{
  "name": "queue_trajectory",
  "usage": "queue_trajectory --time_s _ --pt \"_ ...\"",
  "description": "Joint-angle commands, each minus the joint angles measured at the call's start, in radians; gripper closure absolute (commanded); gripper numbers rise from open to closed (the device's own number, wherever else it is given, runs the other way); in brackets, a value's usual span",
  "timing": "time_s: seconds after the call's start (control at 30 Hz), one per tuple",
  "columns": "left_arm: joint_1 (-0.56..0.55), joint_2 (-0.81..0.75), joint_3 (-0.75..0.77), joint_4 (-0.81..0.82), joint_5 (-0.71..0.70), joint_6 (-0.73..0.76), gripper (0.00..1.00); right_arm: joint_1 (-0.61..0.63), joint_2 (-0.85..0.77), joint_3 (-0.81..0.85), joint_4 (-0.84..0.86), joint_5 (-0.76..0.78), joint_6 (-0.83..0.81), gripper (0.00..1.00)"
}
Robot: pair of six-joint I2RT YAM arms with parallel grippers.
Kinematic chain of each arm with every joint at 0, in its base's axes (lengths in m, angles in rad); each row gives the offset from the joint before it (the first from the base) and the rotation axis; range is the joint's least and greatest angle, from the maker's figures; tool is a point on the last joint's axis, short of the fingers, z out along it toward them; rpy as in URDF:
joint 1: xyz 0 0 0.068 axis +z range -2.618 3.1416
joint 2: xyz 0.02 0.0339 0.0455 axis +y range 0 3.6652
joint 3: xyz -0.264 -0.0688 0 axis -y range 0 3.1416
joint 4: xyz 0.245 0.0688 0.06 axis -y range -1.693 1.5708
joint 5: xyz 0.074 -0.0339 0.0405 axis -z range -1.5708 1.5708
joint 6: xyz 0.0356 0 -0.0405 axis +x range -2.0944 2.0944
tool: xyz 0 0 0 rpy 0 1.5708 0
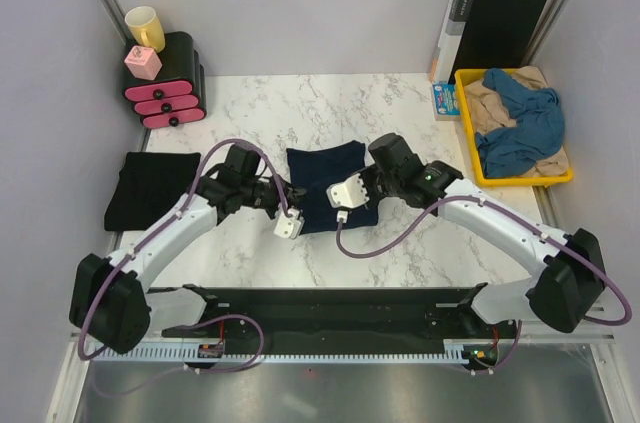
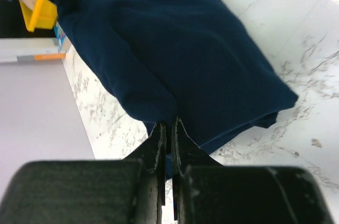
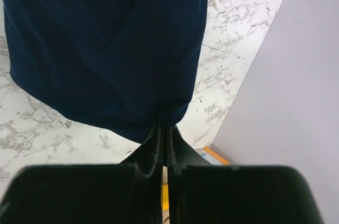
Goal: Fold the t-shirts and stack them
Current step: Fold the long partially folded tshirt into a neat square
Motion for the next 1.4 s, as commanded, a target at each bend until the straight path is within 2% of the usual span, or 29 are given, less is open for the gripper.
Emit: queue_trajectory --time_s 0.0,0.3,0.8,1.03,1.37 --pt "0.04 0.103 0.026 0.163 -0.027 -0.062 0.98 -0.015 0.02 0.032 0.109 0.015 -0.02 1.0" --pt "0.09 0.225 0.081 0.304 -0.03 -0.061 0.98 -0.05 0.08 -0.013 0.275 0.051 -0.017 1.0" --pt "0.114 0.306 0.112 0.343 -0.052 -0.039 0.98 -0.096 0.295 0.004 0.566 0.063 0.014 1.0" --pt "0.136 0.398 0.129 0.341 -0.067 -0.008 0.98 -0.122 0.39 0.058 0.609 0.072 0.047 1.0" --pt "0.154 0.538 0.207 0.355 -0.067 0.013 0.98 -0.157 0.436 0.064 0.644 0.069 0.063 1.0"
